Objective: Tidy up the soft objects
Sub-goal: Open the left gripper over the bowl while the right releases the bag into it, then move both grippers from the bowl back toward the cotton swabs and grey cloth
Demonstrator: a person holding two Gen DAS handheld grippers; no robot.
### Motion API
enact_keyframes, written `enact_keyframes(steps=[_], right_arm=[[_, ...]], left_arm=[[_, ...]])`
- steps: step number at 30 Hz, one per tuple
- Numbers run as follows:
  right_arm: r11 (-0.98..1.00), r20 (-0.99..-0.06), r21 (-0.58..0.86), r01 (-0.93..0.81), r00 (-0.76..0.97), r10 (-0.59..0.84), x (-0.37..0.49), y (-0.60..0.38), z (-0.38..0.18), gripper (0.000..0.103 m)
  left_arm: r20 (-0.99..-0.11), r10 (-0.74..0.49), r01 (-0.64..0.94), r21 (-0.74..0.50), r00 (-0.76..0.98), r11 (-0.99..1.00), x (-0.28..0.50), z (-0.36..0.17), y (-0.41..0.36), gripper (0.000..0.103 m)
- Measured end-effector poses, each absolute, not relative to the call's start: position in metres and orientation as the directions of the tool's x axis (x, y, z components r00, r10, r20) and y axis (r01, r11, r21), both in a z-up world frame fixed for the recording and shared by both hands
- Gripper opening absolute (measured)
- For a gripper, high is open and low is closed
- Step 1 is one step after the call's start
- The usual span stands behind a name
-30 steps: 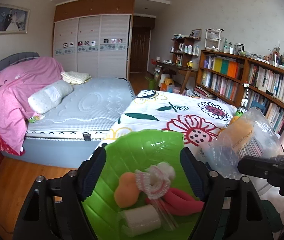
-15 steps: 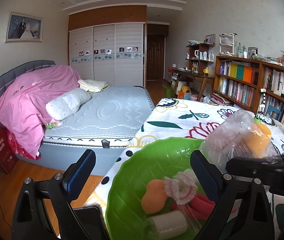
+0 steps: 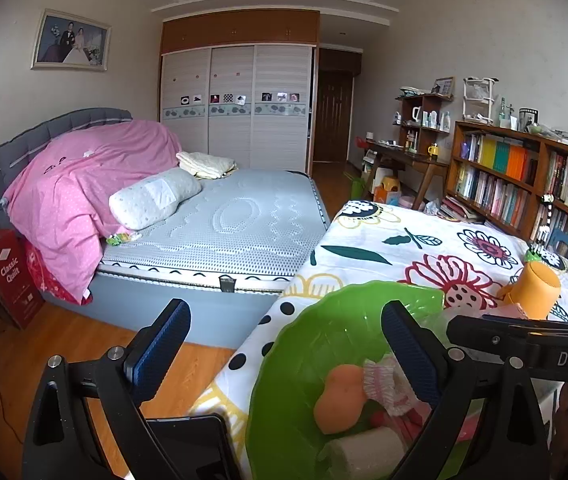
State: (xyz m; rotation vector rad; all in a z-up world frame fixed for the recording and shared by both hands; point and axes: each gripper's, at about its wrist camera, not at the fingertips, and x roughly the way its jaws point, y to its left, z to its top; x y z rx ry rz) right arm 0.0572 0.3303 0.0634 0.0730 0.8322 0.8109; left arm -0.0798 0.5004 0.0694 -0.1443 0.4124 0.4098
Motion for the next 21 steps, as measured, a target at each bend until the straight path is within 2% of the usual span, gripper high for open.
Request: enact_keyframes(steps=[6,14,17,21], right_arm=[[0.709,-0.610,0.369,-0.601,0.419,0.672,0.053,0.323,0.069,0.064],[0.734,-0.556,0.379,-0.564,0.495,0.667,0.047,0.297,0.081,0.065],[0.745,-0.538,0.395,-0.538,0.522,0.662,0.047,0.286,0.083,0.067],[0.759,-0.520,0.406,-0.509,0.554,0.650,0.047,0.272,0.085,0.068]], left_arm=[[-0.417,0.342,-0.397,-0.051,0.842,0.916,-0.080,0.069,0.497,0.097],[-0.453,0.240,-0.283,-0.027,0.858,0.959,-0.068,0.064,0.472,0.100],[-0.475,0.204,-0.223,0.016,0.856,0.975,-0.060,0.060,0.457,0.100],[-0.506,0.213,-0.176,0.121,0.836,0.977,-0.046,0.052,0.438,0.100]])
